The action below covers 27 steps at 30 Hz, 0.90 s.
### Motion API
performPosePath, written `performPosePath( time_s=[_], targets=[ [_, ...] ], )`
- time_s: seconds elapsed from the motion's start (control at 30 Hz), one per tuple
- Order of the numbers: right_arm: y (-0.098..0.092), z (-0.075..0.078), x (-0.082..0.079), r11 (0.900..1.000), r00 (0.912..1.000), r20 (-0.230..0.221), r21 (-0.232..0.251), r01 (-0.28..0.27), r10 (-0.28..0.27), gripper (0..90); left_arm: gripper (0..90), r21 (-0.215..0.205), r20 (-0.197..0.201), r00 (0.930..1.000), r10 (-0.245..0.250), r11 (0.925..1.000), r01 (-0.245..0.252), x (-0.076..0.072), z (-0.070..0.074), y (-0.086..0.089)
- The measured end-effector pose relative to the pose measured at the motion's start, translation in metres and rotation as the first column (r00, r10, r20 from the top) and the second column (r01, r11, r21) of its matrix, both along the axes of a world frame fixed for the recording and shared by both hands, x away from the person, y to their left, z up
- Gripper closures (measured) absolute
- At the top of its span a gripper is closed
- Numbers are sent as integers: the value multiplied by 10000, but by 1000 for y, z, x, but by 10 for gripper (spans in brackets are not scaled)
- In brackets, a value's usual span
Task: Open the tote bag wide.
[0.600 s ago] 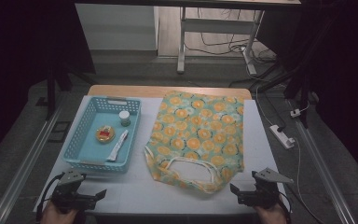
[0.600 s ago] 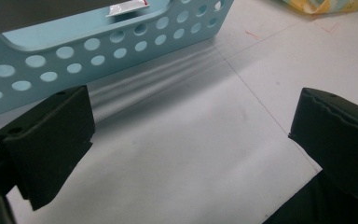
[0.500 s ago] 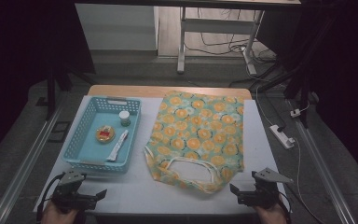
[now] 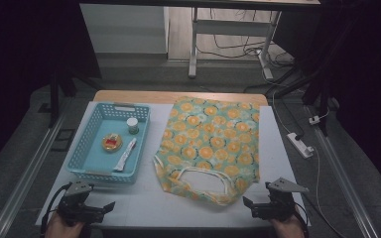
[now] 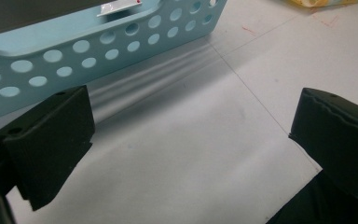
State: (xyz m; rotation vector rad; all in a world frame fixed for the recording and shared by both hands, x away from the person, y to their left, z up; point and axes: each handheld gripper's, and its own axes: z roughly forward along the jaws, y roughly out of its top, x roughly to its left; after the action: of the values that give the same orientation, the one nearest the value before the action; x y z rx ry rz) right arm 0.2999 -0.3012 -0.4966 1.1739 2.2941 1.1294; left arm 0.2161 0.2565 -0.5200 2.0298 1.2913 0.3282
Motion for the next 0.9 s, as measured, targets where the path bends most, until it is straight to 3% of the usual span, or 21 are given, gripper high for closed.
performPosePath(
  time_s=[0.3, 0.47, 0.9],
  targets=[
    [2, 0, 1, 10000, 9999, -82, -33, -94, 94, 0, 0, -53, -31, 10000, -44, 10000, 44, 0, 0, 1],
    [6, 6, 1, 9996, 9993, 223, 0, -294, 294, 0, 0, -125, -33, 10000, -45, 9999, 44, 0, 0, 2],
    [20, 5, 1, 9917, 9916, 156, -93, -1283, 1284, 0, 0, -180, -77, 9999, -70, 9998, 68, 0, 0, 2]
  ],
)
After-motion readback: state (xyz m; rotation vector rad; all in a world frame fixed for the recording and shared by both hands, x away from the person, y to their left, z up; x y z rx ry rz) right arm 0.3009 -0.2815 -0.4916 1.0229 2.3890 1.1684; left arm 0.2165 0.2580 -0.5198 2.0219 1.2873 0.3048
